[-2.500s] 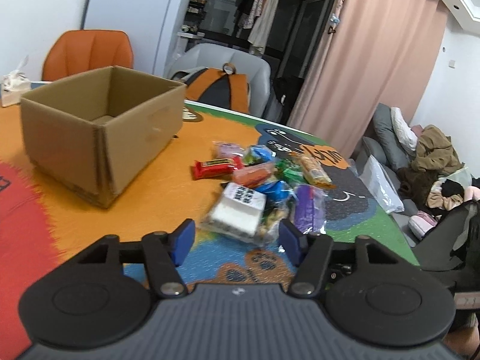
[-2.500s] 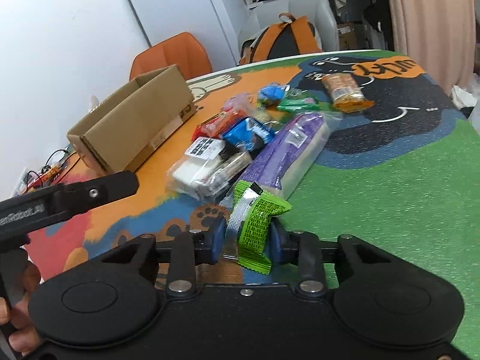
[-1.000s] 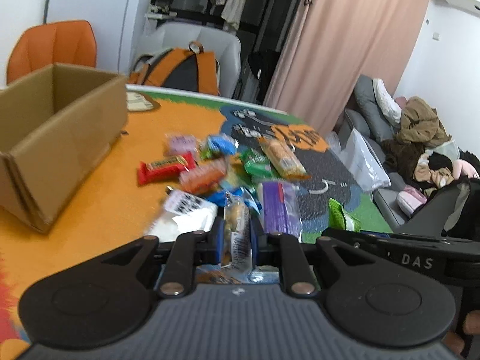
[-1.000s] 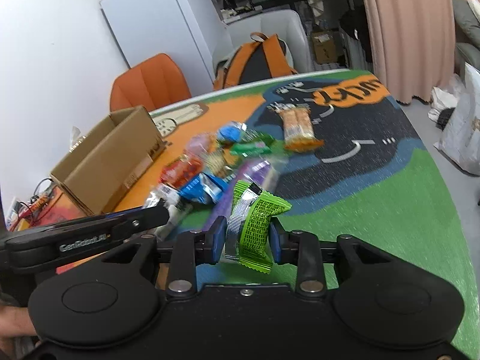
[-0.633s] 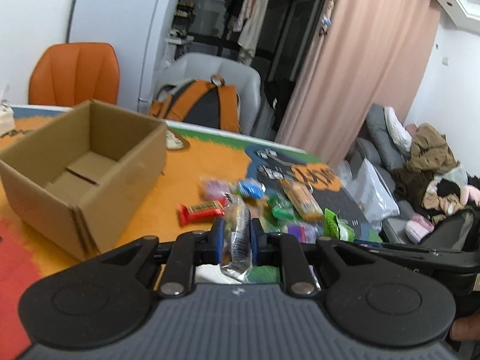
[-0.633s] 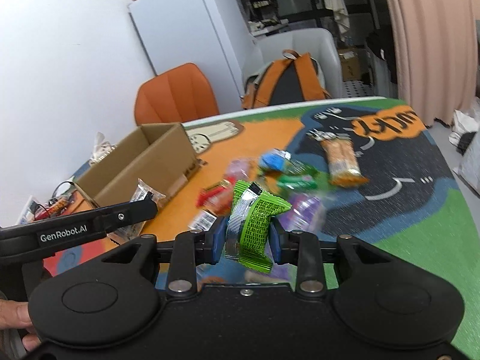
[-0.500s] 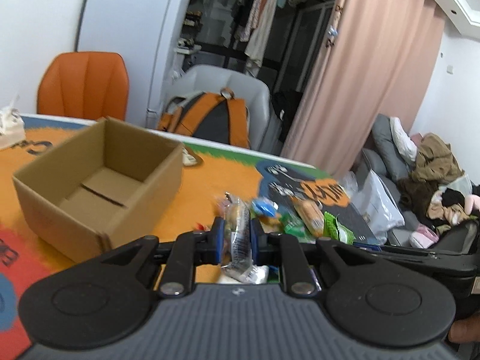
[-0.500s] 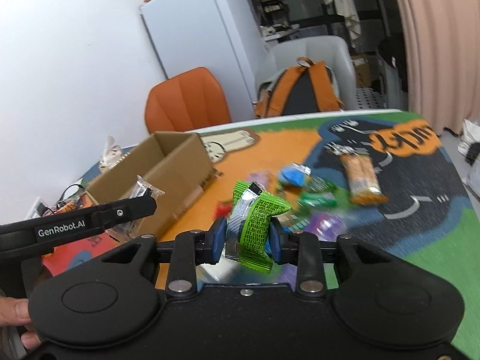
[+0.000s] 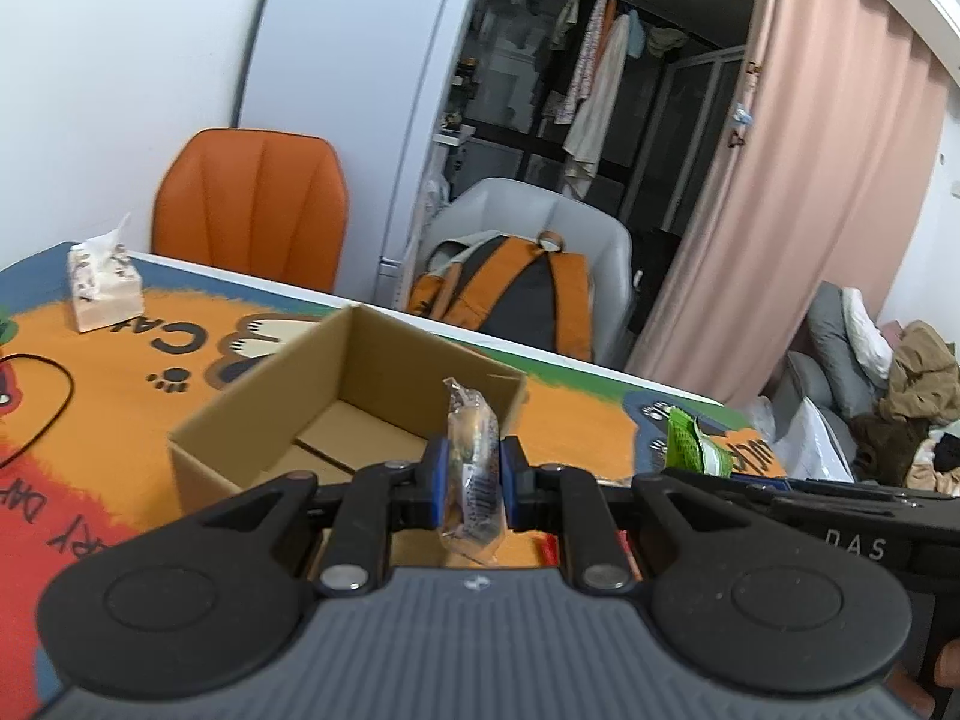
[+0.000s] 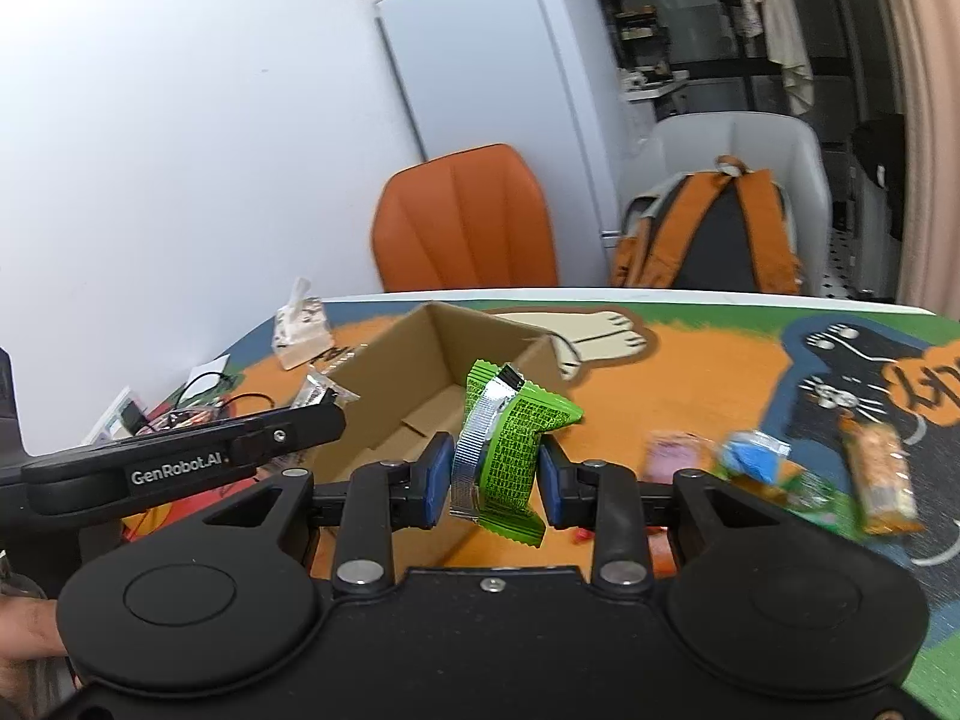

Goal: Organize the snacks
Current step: 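Carry both held snacks over the cardboard box with both grippers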

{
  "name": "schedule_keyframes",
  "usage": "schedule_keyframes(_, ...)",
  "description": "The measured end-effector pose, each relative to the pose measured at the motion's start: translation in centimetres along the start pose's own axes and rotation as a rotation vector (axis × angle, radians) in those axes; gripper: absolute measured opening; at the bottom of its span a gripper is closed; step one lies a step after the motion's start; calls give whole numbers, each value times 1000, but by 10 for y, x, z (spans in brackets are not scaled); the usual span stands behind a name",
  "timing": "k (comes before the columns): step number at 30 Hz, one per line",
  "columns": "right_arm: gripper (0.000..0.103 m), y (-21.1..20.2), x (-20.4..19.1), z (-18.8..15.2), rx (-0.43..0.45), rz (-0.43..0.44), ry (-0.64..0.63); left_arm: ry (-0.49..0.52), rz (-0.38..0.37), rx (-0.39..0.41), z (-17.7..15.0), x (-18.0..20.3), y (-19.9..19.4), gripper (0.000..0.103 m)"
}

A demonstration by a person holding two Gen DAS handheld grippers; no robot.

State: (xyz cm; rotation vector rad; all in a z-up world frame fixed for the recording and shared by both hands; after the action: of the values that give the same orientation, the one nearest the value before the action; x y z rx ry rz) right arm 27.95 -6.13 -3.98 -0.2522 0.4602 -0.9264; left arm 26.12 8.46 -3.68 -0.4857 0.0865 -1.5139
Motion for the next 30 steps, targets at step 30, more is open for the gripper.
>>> schedule_keyframes(30,31,63,-71,4,-56,113,-47,-136,202,12,18,-95,-9,27)
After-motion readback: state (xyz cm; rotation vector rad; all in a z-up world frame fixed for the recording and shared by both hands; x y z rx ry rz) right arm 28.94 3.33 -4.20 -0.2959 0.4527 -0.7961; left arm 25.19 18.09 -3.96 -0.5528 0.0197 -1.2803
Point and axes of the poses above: each gripper's, at about its wrist camera, not at the fingertips, and y roughly the way its jaws point, x to its right, z to its top, the point moved 9 cm from there along y, roughly the way its jaws point, and after that the axes turned 7 degrees about x, right-handed, at the moved point
